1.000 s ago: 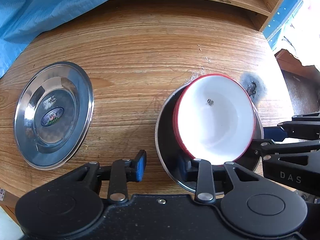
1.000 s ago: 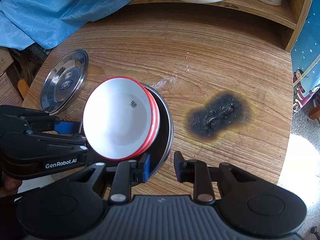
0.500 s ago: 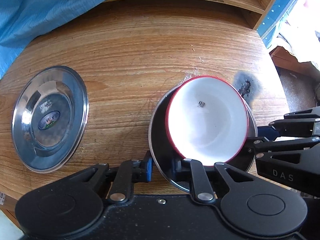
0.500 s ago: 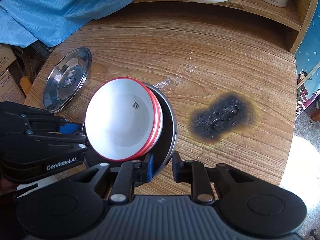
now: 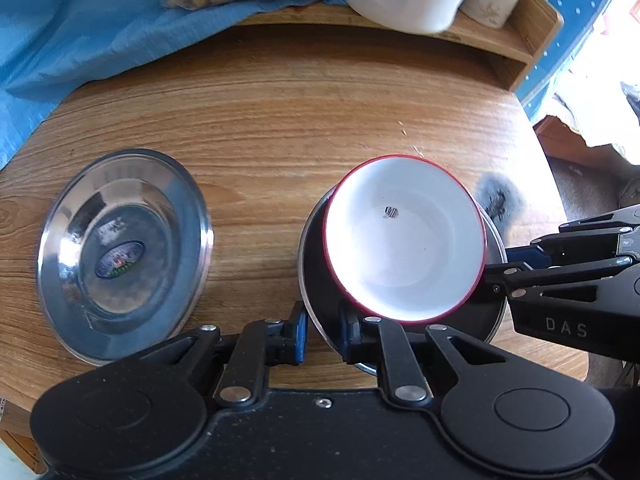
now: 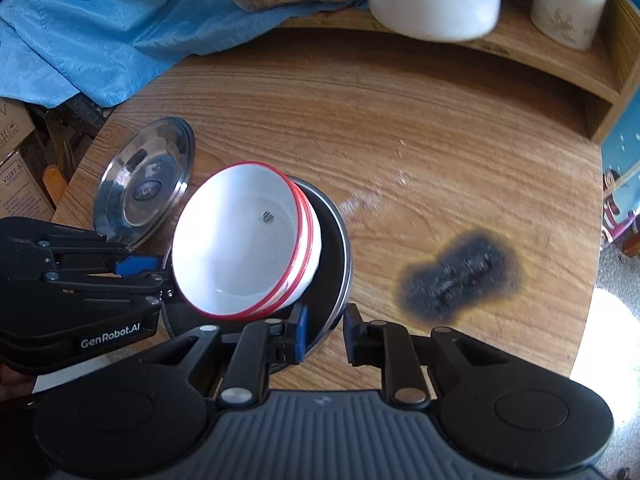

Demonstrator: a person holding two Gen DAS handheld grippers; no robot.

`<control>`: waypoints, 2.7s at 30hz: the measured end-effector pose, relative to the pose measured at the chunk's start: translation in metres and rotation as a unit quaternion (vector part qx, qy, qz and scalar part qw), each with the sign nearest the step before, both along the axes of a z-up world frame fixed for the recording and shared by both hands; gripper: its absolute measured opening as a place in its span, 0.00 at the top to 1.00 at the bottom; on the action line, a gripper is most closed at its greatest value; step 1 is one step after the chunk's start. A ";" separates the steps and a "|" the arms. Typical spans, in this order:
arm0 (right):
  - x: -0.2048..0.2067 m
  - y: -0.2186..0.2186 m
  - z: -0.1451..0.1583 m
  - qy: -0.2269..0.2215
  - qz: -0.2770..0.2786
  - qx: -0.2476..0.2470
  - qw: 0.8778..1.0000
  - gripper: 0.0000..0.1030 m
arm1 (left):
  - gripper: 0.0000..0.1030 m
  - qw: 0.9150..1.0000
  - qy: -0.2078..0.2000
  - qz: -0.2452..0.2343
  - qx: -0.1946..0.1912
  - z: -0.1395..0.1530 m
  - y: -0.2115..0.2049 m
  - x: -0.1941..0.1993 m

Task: Organize plates and bowls
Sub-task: 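Lift the steel bowl with its white bowls and carry it over the steel plate, then lower the steel bowl stack onto the steel plate with both grippers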

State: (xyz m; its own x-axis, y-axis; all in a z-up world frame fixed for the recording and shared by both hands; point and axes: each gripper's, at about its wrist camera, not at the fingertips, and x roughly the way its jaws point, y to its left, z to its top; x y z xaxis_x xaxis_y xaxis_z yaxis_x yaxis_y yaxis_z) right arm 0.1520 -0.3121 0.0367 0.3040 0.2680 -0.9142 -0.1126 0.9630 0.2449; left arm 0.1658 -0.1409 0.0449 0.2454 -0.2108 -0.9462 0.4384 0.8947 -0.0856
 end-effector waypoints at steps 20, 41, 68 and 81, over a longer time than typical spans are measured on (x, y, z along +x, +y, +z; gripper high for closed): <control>0.031 0.058 0.024 -0.033 0.047 -0.003 0.998 0.80 | 0.84 0.999 -0.025 0.042 -0.010 0.021 0.060 0.019; 0.059 0.099 0.029 -0.044 0.070 -0.002 0.997 0.79 | 0.84 0.996 -0.036 0.075 -0.012 0.013 0.118 0.037; 0.082 0.168 0.008 -0.056 0.062 -0.001 0.997 0.79 | 0.84 0.996 -0.032 0.076 0.021 -0.017 0.180 0.063; 0.073 0.166 -0.001 -0.056 0.040 -0.001 0.998 0.80 | 0.87 0.997 -0.052 0.046 0.033 -0.019 0.177 0.063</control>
State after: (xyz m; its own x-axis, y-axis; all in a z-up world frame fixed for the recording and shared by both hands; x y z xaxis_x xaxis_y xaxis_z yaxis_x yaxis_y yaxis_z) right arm 0.2254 -0.1461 0.0357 0.3818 0.2932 -0.8765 -0.2165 0.9503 0.2237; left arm 0.2287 0.0361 0.0259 0.3578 -0.1212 -0.9259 0.3568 0.9340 0.0157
